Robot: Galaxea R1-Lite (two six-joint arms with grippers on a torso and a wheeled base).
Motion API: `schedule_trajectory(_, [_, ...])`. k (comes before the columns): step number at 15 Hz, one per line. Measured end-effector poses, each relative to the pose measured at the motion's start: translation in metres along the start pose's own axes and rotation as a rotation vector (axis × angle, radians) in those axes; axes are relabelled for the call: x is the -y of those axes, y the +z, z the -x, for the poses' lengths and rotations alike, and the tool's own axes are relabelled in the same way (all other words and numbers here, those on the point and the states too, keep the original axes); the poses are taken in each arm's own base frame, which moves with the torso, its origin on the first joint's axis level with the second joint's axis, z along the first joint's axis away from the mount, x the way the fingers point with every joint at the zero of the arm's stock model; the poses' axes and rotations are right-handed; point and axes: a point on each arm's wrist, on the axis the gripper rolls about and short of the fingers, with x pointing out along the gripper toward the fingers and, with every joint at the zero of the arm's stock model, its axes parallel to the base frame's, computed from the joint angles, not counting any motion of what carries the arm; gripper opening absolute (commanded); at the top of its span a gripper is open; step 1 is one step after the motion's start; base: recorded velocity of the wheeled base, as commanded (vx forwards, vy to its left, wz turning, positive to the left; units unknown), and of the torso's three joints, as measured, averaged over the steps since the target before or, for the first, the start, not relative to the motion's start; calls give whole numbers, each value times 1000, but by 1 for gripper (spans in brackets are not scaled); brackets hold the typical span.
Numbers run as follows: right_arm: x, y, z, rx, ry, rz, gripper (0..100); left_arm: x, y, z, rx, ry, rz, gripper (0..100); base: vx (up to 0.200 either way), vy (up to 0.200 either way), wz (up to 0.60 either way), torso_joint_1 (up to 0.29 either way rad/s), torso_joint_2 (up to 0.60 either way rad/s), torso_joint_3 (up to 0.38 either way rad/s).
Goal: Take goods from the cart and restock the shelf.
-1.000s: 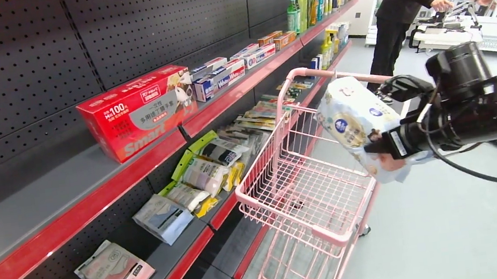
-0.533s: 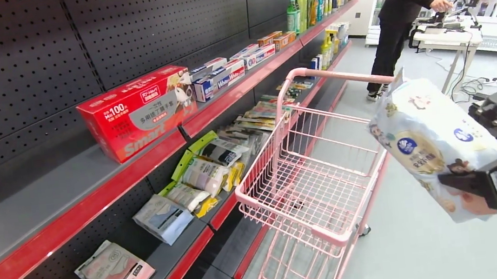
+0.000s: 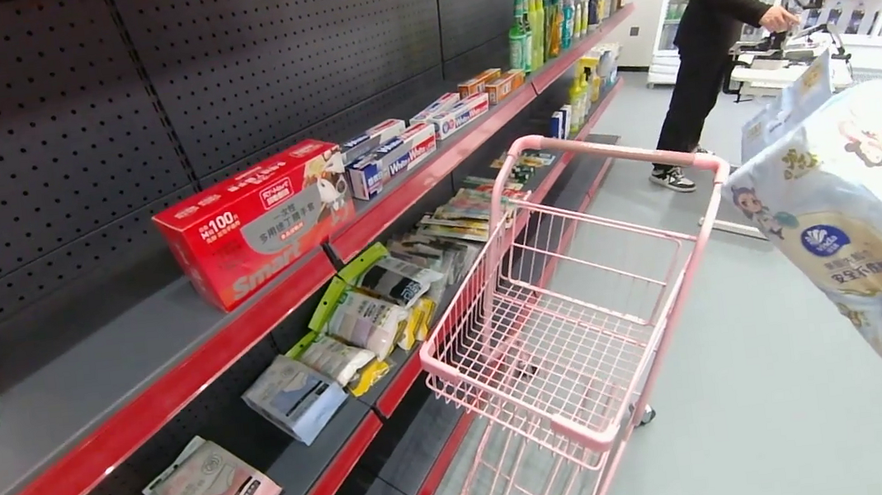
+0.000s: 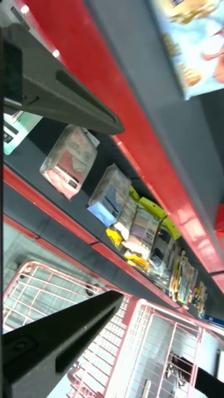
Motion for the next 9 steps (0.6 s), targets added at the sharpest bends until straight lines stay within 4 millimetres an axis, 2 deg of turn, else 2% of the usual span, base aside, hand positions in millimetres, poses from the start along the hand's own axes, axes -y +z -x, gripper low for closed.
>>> schedule_trajectory(9, [-1, -21, 17, -4, -26, -5, 0, 0, 0, 0, 0, 1, 3, 100, 0, 0, 0, 193, -414, -226])
